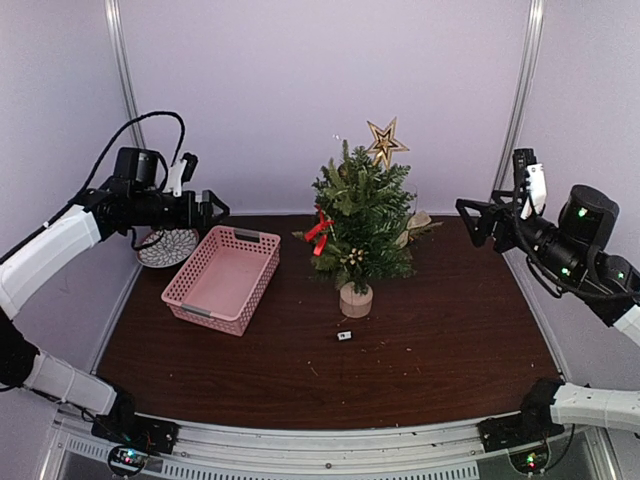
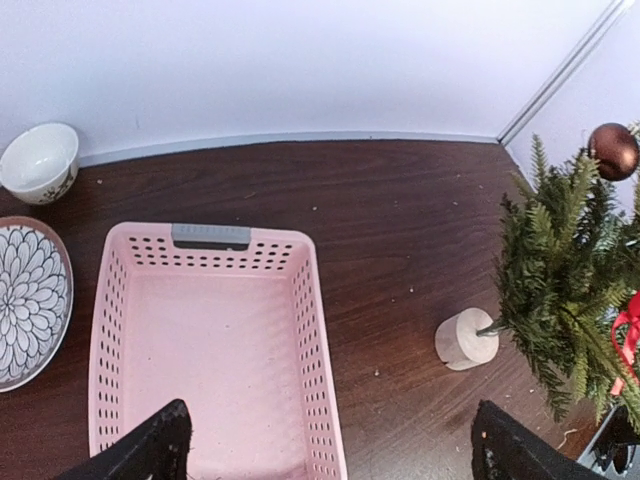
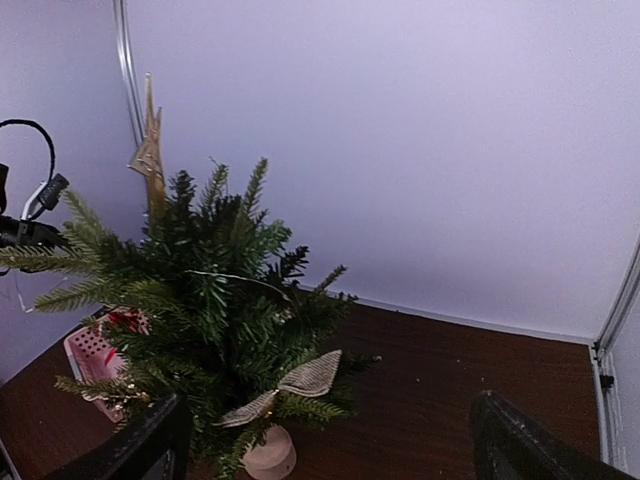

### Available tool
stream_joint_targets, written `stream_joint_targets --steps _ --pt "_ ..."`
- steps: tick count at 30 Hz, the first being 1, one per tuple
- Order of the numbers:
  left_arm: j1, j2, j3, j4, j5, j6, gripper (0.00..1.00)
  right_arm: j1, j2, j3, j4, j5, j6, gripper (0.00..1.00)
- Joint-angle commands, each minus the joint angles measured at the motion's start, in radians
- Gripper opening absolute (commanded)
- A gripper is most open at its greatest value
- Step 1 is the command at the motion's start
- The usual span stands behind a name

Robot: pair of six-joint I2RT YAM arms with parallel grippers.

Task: Decorate the small christmas tree

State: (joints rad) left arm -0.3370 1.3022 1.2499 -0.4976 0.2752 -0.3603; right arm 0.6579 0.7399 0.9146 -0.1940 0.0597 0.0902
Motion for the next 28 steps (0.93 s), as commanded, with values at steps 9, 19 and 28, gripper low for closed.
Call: stream_joint_targets --steps 9,19,28 --pt "-0.034 0.033 -0.122 -0.037 -0.189 -0.111 0.98 -0.397 0.056 -0.102 -0.163 -0.355 0.174 1.00" --pt "-0.206 0.093 -0.209 -0.004 -0.342 -0.121 0.98 -0.438 0.053 -0.329 -0.020 -0.424 0.229 0.99" --pt "-0.211 0.065 -0.249 0.075 -0.369 -0.153 0.98 -0.438 0.042 -0.354 0.001 -0.427 0.221 1.00"
